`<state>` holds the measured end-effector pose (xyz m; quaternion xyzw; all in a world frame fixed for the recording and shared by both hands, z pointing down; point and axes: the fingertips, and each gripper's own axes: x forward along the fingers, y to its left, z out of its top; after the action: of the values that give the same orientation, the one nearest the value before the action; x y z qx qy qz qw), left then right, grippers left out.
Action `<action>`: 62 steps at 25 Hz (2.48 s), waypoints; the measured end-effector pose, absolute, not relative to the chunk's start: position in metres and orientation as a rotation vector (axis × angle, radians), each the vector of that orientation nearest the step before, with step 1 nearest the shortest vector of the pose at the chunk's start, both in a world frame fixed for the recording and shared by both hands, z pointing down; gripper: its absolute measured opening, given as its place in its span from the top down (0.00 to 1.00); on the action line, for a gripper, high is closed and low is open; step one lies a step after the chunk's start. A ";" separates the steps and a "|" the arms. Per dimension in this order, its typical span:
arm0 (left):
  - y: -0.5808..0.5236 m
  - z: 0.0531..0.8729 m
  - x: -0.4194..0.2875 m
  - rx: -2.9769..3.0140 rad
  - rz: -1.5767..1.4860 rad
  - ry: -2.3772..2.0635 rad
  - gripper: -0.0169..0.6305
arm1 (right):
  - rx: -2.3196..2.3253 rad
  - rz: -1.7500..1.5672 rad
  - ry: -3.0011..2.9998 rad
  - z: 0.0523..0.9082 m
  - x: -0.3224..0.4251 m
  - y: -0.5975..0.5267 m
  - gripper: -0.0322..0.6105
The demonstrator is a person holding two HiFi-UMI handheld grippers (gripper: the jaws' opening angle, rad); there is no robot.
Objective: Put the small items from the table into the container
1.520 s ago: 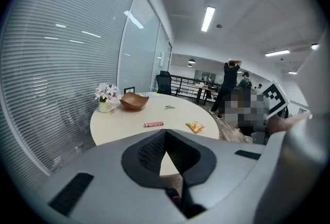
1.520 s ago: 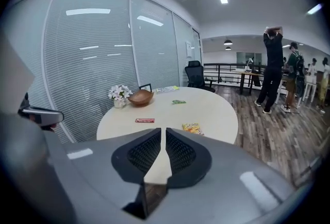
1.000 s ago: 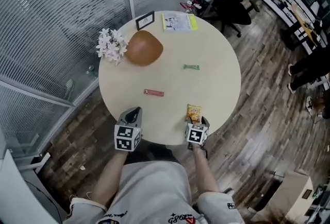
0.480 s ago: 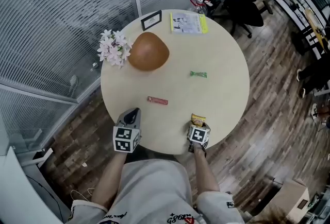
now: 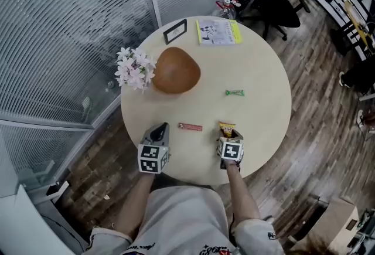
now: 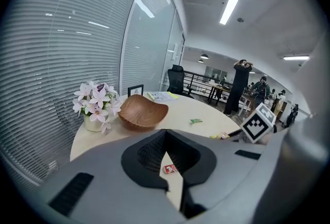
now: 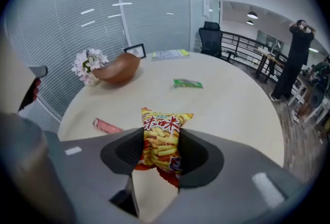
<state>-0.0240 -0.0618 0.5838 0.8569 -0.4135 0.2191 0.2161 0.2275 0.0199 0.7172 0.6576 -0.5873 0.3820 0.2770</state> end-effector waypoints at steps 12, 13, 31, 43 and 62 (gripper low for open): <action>-0.114 0.586 -0.099 2.294 0.573 -1.250 0.97 | 1.495 0.790 -1.918 0.636 0.065 -0.223 0.66; -0.116 0.587 -0.108 2.280 0.571 -1.268 0.97 | 1.475 0.799 -1.911 0.642 0.058 -0.233 0.66; -0.124 0.597 -0.154 2.210 0.571 -1.349 0.97 | 1.557 0.778 -1.931 0.655 0.056 -0.269 0.62; -0.122 0.594 -0.106 2.287 0.522 -1.300 0.97 | 1.675 0.795 -1.954 0.639 0.110 -0.117 0.95; -0.095 0.603 -0.061 2.363 0.641 -1.139 0.97 | 1.436 0.596 -2.033 0.688 0.079 -0.020 0.95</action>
<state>-0.0609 -0.0950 0.6034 0.8539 -0.4117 0.2315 0.2187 0.0789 -0.0202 0.6879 0.5373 -0.7611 0.2229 0.2870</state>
